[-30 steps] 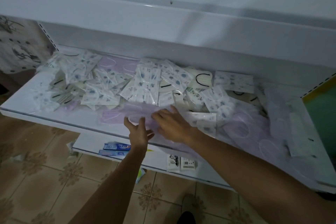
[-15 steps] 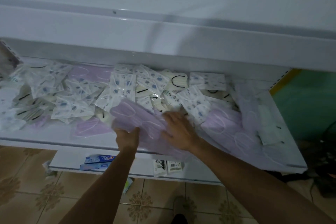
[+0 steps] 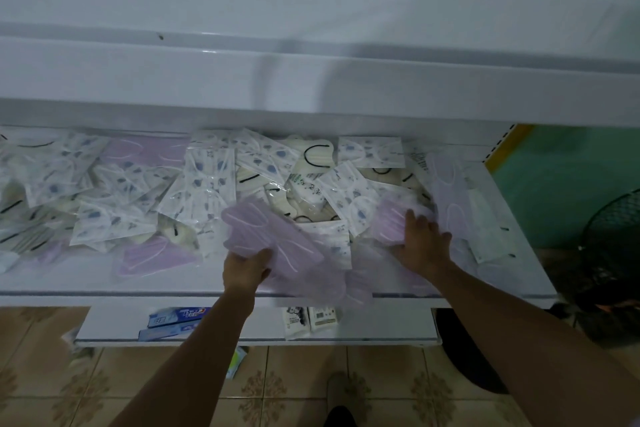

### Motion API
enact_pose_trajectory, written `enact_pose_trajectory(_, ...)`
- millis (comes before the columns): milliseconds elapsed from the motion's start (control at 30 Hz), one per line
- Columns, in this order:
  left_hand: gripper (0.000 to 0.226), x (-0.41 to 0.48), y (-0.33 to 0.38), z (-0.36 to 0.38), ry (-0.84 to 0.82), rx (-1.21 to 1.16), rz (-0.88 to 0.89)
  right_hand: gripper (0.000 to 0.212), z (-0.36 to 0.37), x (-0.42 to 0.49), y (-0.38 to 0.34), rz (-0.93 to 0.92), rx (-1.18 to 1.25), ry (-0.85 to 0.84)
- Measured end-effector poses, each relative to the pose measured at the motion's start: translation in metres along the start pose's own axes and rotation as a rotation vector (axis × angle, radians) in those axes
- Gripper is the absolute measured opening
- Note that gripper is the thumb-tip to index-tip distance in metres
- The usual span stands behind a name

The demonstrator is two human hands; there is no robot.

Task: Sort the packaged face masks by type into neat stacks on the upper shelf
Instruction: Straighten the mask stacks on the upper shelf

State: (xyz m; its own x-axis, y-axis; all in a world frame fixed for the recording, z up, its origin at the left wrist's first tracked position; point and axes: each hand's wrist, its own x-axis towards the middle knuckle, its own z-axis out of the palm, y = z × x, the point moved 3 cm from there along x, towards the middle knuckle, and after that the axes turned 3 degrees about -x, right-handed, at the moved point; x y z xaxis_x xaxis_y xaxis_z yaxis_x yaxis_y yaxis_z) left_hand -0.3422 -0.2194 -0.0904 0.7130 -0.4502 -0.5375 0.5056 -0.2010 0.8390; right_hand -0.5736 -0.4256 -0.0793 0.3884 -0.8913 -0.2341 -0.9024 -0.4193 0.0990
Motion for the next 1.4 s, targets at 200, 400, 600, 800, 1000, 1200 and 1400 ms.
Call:
enact_pose_trajectory(200, 0.059, -0.003, -0.015, -0.002, -0.081, 0.071, 0.013, 0.084, -0.002, 0.004, -0.013, -0.013, -0.036, 0.050)
enact_pose_trajectory(400, 0.051, -0.009, -0.015, 0.002, -0.134, 0.163, 0.050, 0.074, -0.021, -0.004, -0.078, -0.206, 0.088, 0.130)
enact_pose_trajectory(600, 0.021, -0.017, -0.002, 0.016, -0.146, -0.032, -0.045, 0.063, -0.037, -0.041, -0.168, -0.695, 0.386, -0.175)
enact_pose_trajectory(800, 0.049, -0.004, -0.002, 0.010, 0.033, 0.046, -0.043, 0.053, -0.043, -0.002, -0.083, -0.203, 0.372, 0.450)
enact_pose_trajectory(1000, 0.067, 0.002, -0.003, -0.008, 0.067, 0.023, -0.051, 0.065, -0.021, -0.005, 0.041, 0.420, 0.113, 0.080)
enact_pose_trajectory(1200, 0.039, -0.010, 0.002, -0.001, 0.012, -0.089, -0.072, 0.044, -0.025, -0.027, -0.080, -0.113, 0.254, 0.272)
enact_pose_trajectory(1400, 0.058, -0.010, 0.001, -0.001, 0.135, 0.038, -0.025, 0.023, 0.002, -0.099, -0.179, -0.862, 0.175, 0.281)
